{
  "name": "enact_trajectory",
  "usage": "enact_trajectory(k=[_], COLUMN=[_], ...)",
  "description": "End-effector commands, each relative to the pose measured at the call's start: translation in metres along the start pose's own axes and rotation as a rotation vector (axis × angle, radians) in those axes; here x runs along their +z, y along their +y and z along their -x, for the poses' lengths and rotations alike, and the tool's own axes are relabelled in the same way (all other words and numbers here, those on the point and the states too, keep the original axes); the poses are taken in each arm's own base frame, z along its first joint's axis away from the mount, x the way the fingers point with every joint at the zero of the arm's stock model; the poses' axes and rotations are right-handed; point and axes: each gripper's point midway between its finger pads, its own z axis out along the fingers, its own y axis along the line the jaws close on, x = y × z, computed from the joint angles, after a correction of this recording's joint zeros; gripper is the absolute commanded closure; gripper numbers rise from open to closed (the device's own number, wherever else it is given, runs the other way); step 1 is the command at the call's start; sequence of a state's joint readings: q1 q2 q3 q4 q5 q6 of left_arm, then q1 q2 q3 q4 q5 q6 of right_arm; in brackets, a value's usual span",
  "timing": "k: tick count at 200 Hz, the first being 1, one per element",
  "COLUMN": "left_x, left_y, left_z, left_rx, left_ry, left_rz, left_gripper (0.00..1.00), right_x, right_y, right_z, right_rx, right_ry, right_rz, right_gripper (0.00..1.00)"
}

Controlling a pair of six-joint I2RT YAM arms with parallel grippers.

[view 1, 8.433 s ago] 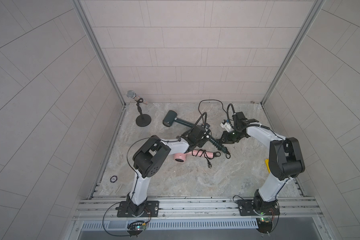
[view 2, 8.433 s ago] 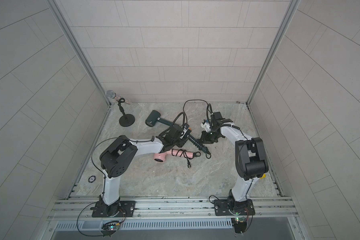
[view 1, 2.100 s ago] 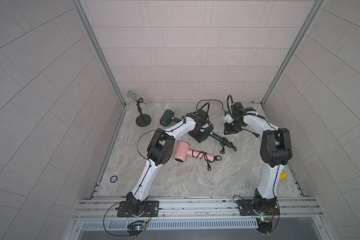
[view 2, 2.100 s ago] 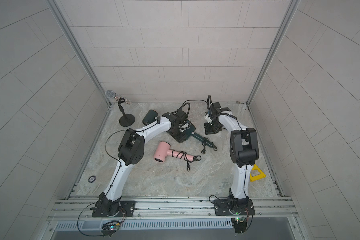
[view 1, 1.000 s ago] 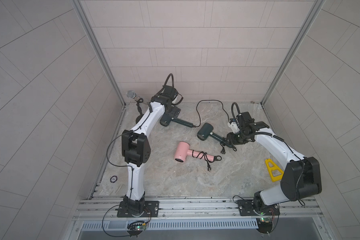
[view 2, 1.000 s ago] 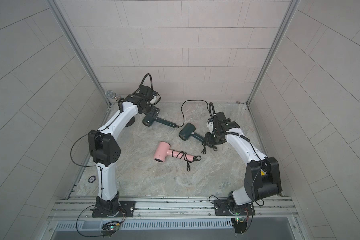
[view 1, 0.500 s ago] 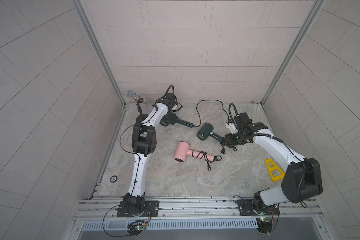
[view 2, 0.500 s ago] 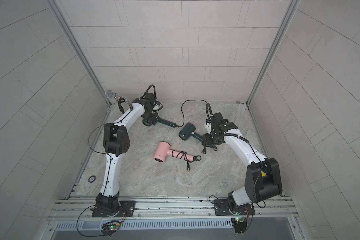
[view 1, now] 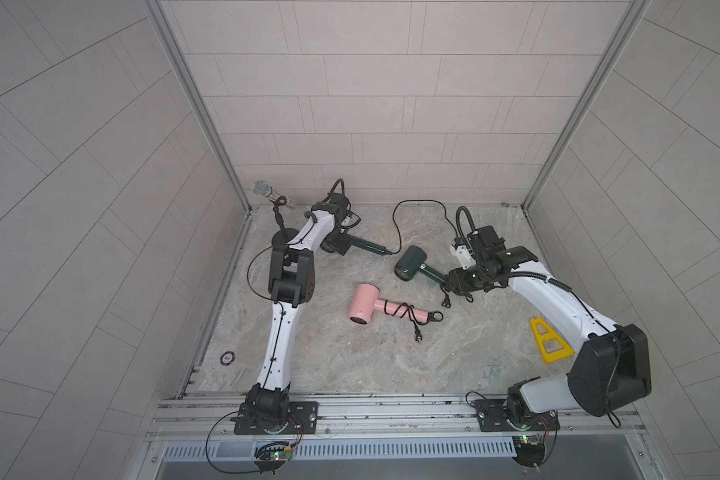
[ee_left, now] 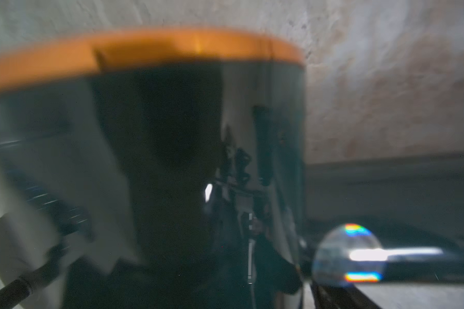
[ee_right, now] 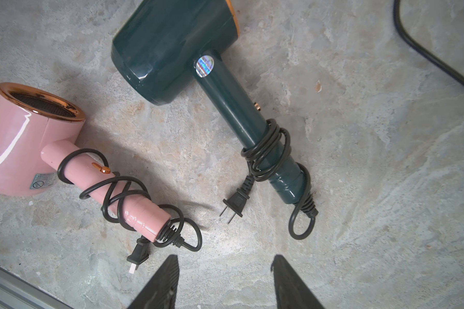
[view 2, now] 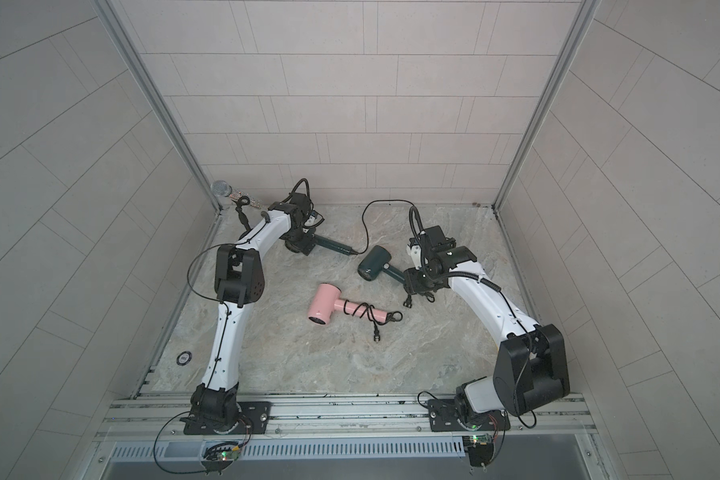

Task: Wrap the cord around the hair dryer
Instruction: Pick up the hair dryer from the center of the board.

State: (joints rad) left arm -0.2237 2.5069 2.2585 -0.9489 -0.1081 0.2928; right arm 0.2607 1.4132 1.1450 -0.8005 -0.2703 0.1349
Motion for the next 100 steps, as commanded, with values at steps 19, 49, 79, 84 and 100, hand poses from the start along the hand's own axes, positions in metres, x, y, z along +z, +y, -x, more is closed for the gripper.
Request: enact_trajectory(k=[19, 49, 79, 84, 100], left_x=[0.009, 0.015, 0.015, 0.016, 0.015], left_y=[0.008, 0.012, 0.015, 0.015, 0.015], left_z=[-0.003, -0.004, -0.006, -0.007, -0.007], left_rx=[-0.043, -0.076, -0.092, -0.092, -0.093], left_ry=[0.011, 0.014, 0.021, 0.023, 0.024], left_rz=[0.004, 0.012, 0.017, 0.018, 0.021], left_gripper=[0.06, 0.24, 0.33, 0.35, 0.4], right_x=[-0.002, -0.007, -0.01, -0.01, -0.01], right_y=[0.004, 0.006, 0.006, 0.006, 0.006], right_z=[-0.012, -0.011, -0.009, -0.009, -0.011], right_rx=[-0.027, -0.026, -0.027, -0.027, -0.026], right_ry=[0.018, 0.002, -0.011, -0.011, -0.006], right_rz=[-0.017, -0.01, -0.01, -0.011, -0.012], right_gripper=[0.42, 0.42, 0.42, 0.42, 0.42])
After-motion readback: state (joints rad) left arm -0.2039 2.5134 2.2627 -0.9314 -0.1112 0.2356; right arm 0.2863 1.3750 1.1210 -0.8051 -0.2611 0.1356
